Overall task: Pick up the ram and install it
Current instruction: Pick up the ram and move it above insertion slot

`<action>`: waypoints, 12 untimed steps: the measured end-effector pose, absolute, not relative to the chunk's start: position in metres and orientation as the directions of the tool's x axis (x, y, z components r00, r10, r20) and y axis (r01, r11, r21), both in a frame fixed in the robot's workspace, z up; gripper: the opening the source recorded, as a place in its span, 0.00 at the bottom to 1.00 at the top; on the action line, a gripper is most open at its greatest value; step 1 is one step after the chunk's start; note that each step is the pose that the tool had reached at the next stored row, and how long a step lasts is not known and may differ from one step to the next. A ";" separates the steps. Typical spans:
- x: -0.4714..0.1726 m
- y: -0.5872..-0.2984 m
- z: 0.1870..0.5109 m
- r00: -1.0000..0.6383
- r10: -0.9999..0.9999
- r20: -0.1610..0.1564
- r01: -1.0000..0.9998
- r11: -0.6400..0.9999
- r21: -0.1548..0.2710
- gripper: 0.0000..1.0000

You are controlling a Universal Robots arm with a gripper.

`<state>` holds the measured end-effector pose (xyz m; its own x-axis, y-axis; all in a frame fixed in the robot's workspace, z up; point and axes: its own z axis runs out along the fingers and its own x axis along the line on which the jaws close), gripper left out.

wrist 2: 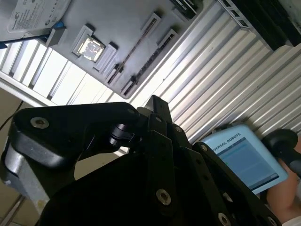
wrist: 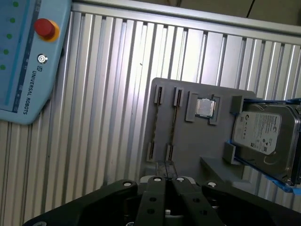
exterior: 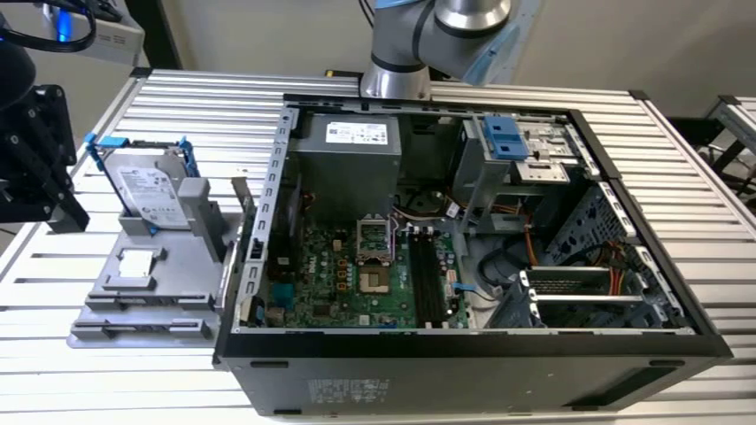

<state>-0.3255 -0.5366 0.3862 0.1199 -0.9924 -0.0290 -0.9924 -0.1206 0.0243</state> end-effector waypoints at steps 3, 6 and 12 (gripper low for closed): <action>-0.325 -0.537 0.386 0.120 -0.992 -0.029 -0.992 -0.121 0.024 1.00; -0.325 -0.537 0.386 0.120 -0.992 -0.029 -0.992 -0.121 0.024 1.00; -0.325 -0.537 0.386 0.120 -0.992 -0.029 -0.992 -0.121 0.024 1.00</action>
